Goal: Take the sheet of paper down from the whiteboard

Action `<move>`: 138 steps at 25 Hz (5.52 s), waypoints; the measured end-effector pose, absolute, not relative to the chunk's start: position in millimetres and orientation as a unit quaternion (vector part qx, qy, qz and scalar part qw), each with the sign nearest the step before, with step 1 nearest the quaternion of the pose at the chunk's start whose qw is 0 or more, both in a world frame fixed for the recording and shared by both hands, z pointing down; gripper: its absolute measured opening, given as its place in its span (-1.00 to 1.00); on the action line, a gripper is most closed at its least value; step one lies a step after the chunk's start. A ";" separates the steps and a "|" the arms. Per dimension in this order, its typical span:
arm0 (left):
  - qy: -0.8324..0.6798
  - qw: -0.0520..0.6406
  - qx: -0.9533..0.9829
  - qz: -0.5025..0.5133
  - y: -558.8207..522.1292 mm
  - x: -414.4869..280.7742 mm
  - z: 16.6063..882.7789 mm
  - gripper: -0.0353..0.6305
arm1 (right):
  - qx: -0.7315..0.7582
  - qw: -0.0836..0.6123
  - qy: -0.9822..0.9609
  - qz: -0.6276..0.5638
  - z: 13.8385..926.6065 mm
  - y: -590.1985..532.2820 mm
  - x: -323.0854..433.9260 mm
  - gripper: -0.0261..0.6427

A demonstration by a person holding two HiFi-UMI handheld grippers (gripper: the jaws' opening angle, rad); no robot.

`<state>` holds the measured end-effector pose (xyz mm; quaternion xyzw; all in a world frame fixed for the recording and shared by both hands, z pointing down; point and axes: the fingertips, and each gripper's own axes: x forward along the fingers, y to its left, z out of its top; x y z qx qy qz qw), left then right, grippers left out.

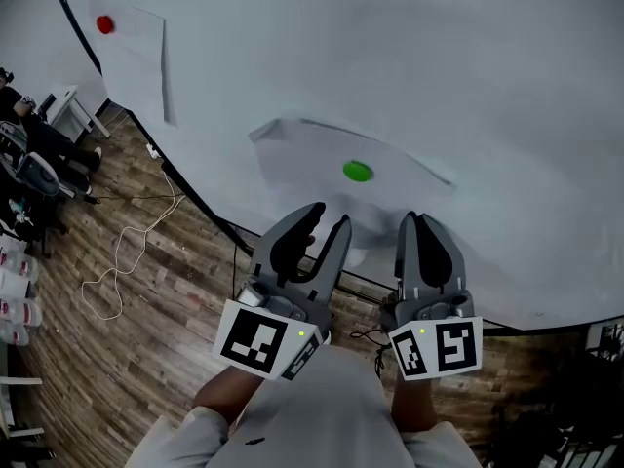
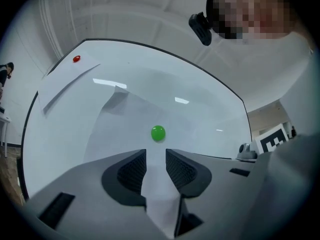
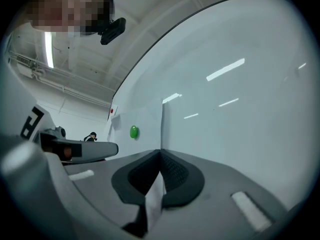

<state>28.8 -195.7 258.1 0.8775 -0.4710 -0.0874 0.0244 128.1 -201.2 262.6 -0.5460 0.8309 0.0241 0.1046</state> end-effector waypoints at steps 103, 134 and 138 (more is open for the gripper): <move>-0.434 0.099 0.894 -0.055 -161.1 -106.0 347.5 -0.52 | -0.703 0.034 0.710 0.038 353.9 -58.0 127.4 -0.89; -0.436 0.113 0.891 -0.063 -163.0 -121.5 353.1 -0.52 | -0.707 0.044 0.705 0.043 341.6 -82.1 110.9 -0.89; -0.437 0.113 0.890 -0.064 -161.2 -124.7 352.5 -0.52 | -0.709 0.042 0.703 0.043 341.1 -81.2 109.2 -0.89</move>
